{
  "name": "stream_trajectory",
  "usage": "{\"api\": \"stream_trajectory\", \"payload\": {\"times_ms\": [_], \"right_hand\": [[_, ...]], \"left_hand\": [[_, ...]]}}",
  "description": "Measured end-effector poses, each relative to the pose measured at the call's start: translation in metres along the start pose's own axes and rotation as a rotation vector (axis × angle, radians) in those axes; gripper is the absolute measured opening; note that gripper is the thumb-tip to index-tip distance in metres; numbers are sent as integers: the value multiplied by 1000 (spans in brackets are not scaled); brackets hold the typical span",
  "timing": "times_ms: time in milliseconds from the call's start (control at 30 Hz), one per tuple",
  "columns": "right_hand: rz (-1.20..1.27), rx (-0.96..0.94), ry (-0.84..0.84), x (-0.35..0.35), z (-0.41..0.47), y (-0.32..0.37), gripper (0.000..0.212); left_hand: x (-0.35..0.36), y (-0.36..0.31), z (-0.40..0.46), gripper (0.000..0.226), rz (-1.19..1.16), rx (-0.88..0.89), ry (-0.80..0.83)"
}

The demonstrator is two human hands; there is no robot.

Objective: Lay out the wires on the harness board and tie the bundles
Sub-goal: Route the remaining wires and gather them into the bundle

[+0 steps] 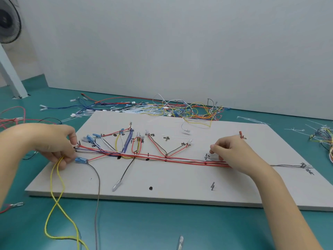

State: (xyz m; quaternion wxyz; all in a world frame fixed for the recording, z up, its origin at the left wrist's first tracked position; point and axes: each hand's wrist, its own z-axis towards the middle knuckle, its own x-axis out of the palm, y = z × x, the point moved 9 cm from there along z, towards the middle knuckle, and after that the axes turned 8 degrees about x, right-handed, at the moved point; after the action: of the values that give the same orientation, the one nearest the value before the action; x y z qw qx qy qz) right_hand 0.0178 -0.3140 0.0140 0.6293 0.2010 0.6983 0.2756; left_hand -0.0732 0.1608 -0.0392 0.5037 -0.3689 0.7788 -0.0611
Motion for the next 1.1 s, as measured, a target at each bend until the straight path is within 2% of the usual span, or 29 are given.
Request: {"api": "stream_trajectory", "payload": {"times_ms": [100, 167, 200, 267, 367, 600, 633, 700, 767, 800, 967, 1100], "right_hand": [[-2, -1, 6, 3, -1, 2, 26], [-3, -1, 3, 2, -1, 2, 26], [-2, -1, -1, 1, -1, 3, 25], [-2, 0, -10, -1, -2, 3, 25], [-1, -2, -18, -2, -2, 4, 26], [3, -5, -9, -1, -3, 5, 25], [6, -4, -8, -1, -3, 5, 25], [18, -4, -7, 0, -3, 6, 25], [35, -9, -9, 1, -4, 8, 25], [45, -12, -12, 2, -4, 9, 25], [130, -61, -80, -6, -6, 18, 26], [313, -118, -51, 1, -13, 34, 25]], "left_hand": [[-3, -24, -8, 36, -15, 103, -49], [-5, -45, -17, 12, -139, 197, -71], [-3, -53, -20, 8, -187, 239, -52], [10, -60, -25, 31, -203, 294, 71], [24, -67, -38, 35, -111, 354, 149], [14, -94, -42, 11, 245, 473, -118], [13, -99, -43, 15, 269, 503, -151], [13, -106, -47, 44, 235, 547, -163], [18, -113, -52, 68, 125, 569, -112], [23, -118, -55, 68, 76, 596, -70], [41, -155, -71, 43, -69, 706, 13], [65, -176, -87, 37, 47, 669, 218]]}}
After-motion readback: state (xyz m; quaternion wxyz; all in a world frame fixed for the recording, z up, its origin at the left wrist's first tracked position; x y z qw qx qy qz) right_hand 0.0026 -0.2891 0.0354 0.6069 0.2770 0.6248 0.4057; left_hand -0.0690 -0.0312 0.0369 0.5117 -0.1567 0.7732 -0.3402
